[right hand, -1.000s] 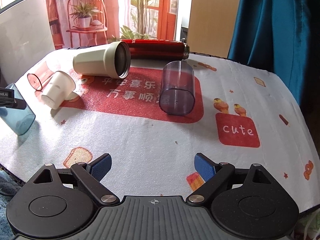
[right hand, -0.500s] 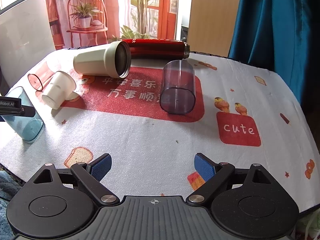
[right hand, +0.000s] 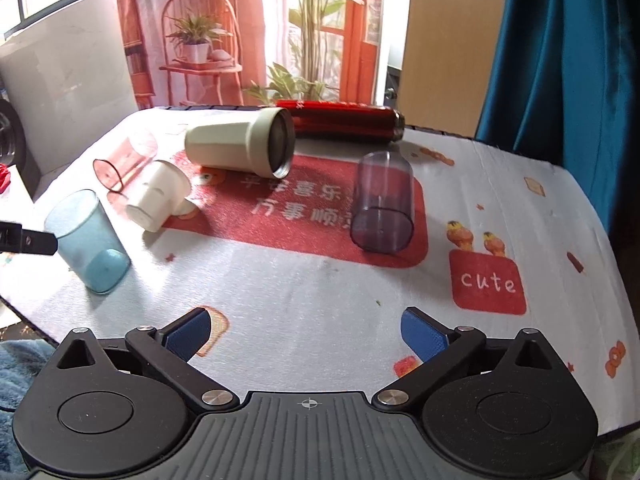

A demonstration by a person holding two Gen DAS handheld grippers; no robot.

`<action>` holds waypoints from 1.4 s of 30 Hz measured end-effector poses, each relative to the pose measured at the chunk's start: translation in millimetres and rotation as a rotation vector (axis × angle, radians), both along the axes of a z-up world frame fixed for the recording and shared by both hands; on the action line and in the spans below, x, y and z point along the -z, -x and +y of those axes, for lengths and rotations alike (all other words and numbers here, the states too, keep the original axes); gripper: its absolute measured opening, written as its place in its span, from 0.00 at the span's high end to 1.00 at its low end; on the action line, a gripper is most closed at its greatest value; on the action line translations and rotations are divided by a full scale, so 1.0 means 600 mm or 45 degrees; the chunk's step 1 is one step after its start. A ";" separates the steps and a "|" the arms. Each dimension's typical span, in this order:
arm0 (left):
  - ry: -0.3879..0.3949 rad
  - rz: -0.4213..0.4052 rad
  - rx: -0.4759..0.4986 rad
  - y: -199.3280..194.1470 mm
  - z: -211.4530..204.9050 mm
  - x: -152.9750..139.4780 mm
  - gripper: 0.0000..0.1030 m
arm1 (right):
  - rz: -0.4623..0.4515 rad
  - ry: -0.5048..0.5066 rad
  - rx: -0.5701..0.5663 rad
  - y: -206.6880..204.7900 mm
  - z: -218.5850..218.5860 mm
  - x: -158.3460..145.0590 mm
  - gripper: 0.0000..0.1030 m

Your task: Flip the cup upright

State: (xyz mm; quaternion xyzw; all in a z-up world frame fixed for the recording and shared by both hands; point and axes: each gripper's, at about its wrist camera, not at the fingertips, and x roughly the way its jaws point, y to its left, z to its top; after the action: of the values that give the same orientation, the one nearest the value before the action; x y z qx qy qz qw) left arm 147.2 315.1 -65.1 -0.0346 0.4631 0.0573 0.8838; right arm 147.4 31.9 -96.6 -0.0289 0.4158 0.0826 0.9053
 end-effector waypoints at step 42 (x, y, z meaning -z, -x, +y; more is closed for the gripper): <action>-0.138 -0.083 0.018 0.211 -0.034 -0.107 0.00 | -0.082 0.101 0.071 0.147 0.018 -0.091 0.00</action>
State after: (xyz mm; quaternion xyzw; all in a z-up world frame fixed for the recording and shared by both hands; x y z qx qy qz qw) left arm 20.3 294.8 -0.9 0.0149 0.4305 0.0749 0.8994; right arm 59.4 42.8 -41.7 -0.0559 0.3901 0.0398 0.9182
